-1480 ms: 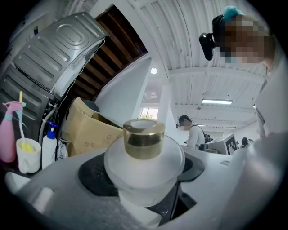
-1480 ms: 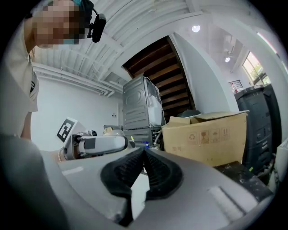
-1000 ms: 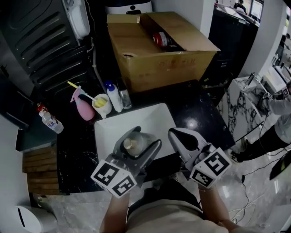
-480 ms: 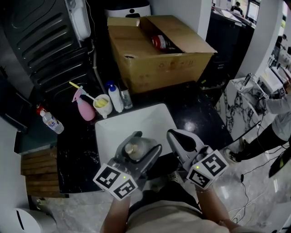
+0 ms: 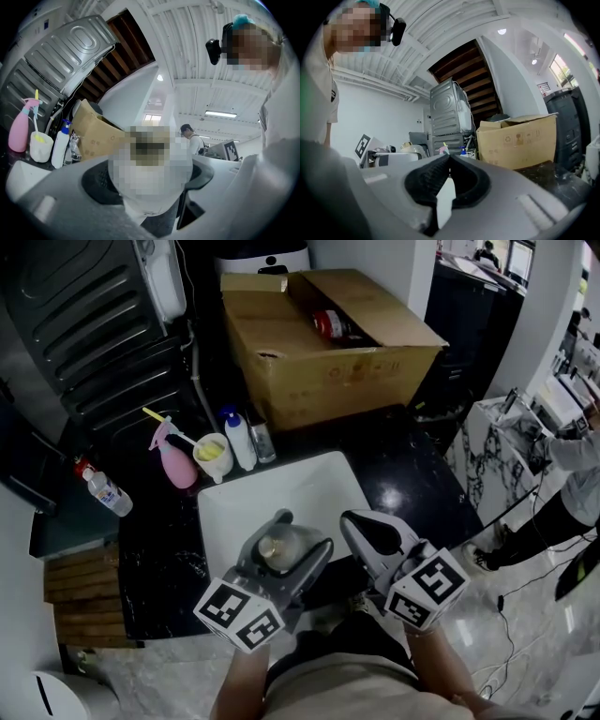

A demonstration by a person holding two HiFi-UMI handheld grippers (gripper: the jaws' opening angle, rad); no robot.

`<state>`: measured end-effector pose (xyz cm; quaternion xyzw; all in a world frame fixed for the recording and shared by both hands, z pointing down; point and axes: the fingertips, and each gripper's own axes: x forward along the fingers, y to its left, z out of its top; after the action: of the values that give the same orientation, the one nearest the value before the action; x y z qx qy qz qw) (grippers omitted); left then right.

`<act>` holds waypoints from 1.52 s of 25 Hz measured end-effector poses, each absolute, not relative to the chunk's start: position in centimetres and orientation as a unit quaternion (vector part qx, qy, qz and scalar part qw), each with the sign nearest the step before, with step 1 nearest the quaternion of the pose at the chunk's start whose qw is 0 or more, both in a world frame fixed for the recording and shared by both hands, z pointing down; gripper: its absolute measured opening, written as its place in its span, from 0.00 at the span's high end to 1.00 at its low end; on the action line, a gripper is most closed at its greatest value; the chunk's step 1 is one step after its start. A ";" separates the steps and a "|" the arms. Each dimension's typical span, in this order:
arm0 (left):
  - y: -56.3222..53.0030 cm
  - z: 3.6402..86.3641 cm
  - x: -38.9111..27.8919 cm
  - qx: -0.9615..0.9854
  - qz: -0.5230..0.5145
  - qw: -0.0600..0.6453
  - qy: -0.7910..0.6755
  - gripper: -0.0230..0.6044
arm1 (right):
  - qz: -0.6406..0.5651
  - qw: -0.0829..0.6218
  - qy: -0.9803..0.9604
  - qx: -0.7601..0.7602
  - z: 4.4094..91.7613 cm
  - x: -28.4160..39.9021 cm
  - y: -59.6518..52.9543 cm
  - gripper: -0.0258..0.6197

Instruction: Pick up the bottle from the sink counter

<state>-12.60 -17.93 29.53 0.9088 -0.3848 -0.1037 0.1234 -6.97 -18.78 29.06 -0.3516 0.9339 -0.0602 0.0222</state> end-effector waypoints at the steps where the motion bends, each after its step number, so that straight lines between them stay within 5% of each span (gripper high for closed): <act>1: -18.0 29.5 -12.6 0.909 -0.104 0.124 -0.384 0.41 | -0.059 0.021 0.934 -0.352 29.1 -7.0 -18.8 0.96; 38: -19.0 29.3 -11.5 0.915 -0.105 0.111 -0.372 0.41 | -0.032 -0.013 0.931 -0.364 29.9 -6.4 -19.3 0.96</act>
<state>-11.50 -19.03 29.32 0.9154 -0.3724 -0.1050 0.1113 -6.44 -19.29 29.93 -0.3641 0.9307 -0.0316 -0.0127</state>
